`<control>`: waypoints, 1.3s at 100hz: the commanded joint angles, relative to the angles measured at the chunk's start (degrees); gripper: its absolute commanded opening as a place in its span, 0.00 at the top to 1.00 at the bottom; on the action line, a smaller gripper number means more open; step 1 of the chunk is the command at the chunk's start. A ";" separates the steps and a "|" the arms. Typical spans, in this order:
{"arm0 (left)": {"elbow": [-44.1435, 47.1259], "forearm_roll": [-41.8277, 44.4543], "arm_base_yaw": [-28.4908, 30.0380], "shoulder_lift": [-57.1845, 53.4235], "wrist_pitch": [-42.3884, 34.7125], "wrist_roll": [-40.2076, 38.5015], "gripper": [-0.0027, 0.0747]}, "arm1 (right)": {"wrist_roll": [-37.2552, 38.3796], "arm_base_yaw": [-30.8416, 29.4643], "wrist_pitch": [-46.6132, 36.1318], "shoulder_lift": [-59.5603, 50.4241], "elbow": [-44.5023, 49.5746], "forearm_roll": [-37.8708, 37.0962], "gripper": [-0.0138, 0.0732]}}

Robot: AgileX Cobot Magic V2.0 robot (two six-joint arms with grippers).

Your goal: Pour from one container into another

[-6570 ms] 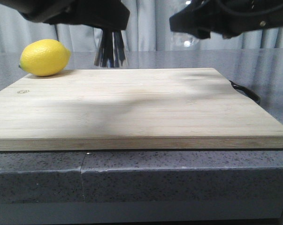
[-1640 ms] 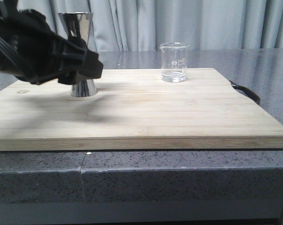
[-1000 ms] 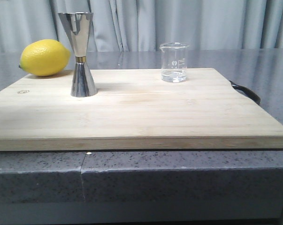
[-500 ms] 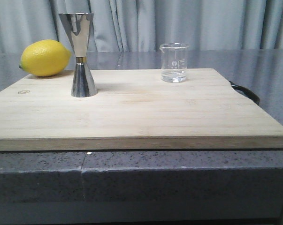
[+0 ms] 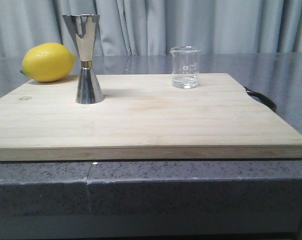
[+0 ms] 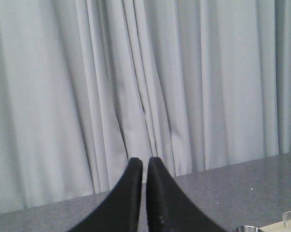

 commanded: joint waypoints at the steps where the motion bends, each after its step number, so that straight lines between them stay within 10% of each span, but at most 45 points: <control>1: 0.02 2.90 0.29 -1.77 -5.05 -0.04 0.99 | 0.08 -0.34 -1.22 -3.45 2.06 0.16 0.92; 88: 7.18 3.80 0.29 -3.98 -5.27 -0.04 0.99 | 0.08 -0.34 -0.07 -9.10 9.84 0.16 0.92; 130: 24.98 6.10 7.79 -16.02 -8.25 -0.29 0.99 | 0.08 -0.34 -0.07 -9.10 9.84 0.16 0.92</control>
